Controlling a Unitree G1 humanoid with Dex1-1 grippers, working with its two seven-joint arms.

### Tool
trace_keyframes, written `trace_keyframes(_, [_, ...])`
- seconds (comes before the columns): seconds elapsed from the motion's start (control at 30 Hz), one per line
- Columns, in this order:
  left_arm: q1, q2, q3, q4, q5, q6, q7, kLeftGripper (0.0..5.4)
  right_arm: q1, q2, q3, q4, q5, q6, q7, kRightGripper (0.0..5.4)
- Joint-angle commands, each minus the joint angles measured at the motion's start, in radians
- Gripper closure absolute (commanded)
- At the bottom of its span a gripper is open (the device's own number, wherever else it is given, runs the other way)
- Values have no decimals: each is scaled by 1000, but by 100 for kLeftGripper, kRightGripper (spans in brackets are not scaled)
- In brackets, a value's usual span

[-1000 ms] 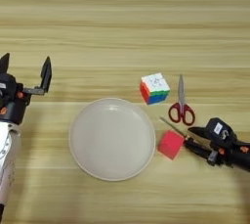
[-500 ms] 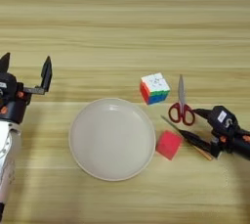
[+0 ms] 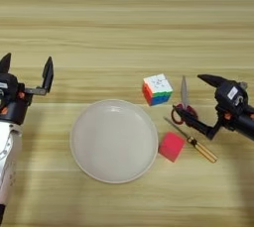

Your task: Move the objects on the table

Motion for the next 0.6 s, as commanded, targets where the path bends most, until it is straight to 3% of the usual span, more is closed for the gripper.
trace_keyframes(0.03, [-10, 4, 2, 6, -1, -9, -2, 0, -17, 19, -6, -101, 49, 54, -40, 2])
trace_keyframes(0.2, [-8, 5, 3, 6, 0, -11, -1, 0, -18, 38, 15, -184, 80, 96, -75, 2])
trace_keyframes(0.6, [-3, 6, 5, 4, -3, -14, -3, 0, -15, 70, 94, -231, 62, 152, -140, 2])
